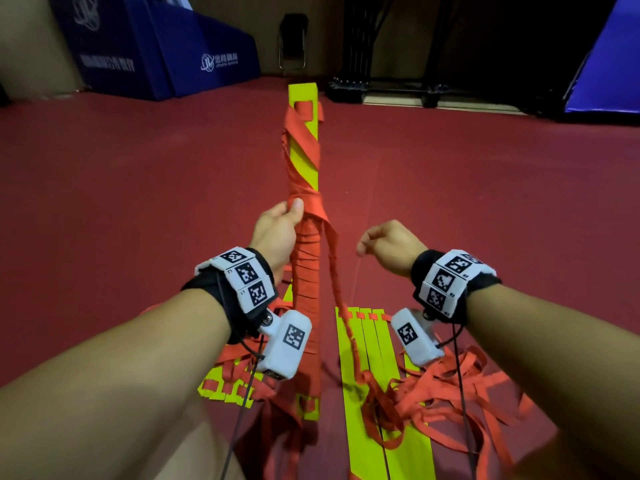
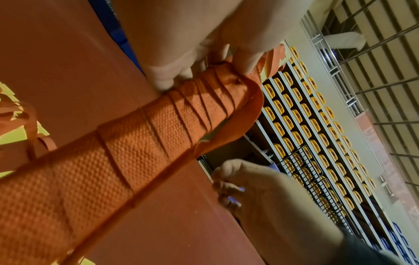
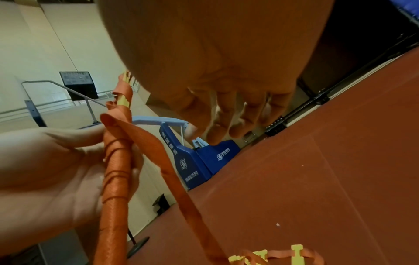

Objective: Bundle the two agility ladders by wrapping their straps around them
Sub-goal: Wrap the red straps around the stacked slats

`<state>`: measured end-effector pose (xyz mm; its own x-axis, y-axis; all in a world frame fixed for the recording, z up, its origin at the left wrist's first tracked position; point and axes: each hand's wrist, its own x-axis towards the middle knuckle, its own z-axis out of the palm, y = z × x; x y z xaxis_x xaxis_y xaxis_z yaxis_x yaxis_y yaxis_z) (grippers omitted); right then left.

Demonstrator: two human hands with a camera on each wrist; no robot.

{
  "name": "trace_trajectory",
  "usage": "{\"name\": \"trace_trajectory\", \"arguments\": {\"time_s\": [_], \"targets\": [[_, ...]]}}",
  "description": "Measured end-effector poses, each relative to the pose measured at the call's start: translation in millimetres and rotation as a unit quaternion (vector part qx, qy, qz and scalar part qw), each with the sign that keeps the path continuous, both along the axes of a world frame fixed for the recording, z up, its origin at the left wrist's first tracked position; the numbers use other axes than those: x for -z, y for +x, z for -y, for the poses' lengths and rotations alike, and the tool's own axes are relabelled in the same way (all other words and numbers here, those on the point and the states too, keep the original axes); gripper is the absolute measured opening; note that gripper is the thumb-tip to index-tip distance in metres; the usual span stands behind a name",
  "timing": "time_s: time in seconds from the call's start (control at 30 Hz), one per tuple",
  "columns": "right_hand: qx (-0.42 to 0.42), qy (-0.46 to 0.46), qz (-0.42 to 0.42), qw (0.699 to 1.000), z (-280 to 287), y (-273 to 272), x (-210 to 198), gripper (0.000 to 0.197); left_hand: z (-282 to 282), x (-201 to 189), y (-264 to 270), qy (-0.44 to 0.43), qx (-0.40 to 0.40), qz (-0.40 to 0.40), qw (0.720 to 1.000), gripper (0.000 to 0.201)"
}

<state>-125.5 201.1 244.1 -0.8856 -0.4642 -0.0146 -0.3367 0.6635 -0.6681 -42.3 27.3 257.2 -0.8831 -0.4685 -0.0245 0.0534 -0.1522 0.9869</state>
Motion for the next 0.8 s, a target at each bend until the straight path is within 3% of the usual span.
{"name": "trace_trajectory", "arguments": {"time_s": [0.07,0.13,0.2,0.37,0.47,0.73,0.8], "targets": [[0.004,-0.118,0.005,0.993,6.8,5.8,-8.2,0.029,-0.2,-0.1,2.7,-0.011,0.013,0.007,1.0,0.022],[-0.019,-0.248,0.061,0.967,14.9,13.3,-17.6,0.02,-1.7,-0.6,4.1,-0.011,0.031,0.008,0.999,0.021],[-0.058,-0.305,0.109,0.944,22.0,22.3,-23.2,0.014,-4.0,-1.1,6.1,-0.013,0.048,-0.001,0.999,0.022],[-0.071,-0.188,0.011,0.98,23.0,22.2,-19.1,0.024,-5.3,2.0,4.8,-0.079,0.068,-0.004,0.995,0.025],[-0.066,-0.154,-0.017,0.986,15.4,16.2,-24.1,0.021,-2.7,5.7,0.7,-0.117,0.036,0.0,0.993,0.029],[-0.089,-0.2,-0.093,0.971,2.5,11.3,-35.3,0.021,-7.6,4.9,-2.9,-0.103,0.035,0.001,0.994,0.022],[-0.075,-0.208,-0.105,0.97,2.8,8.1,-30.6,0.022,-11.1,1.9,-1.2,-0.087,0.05,0.003,0.995,0.031]]}}
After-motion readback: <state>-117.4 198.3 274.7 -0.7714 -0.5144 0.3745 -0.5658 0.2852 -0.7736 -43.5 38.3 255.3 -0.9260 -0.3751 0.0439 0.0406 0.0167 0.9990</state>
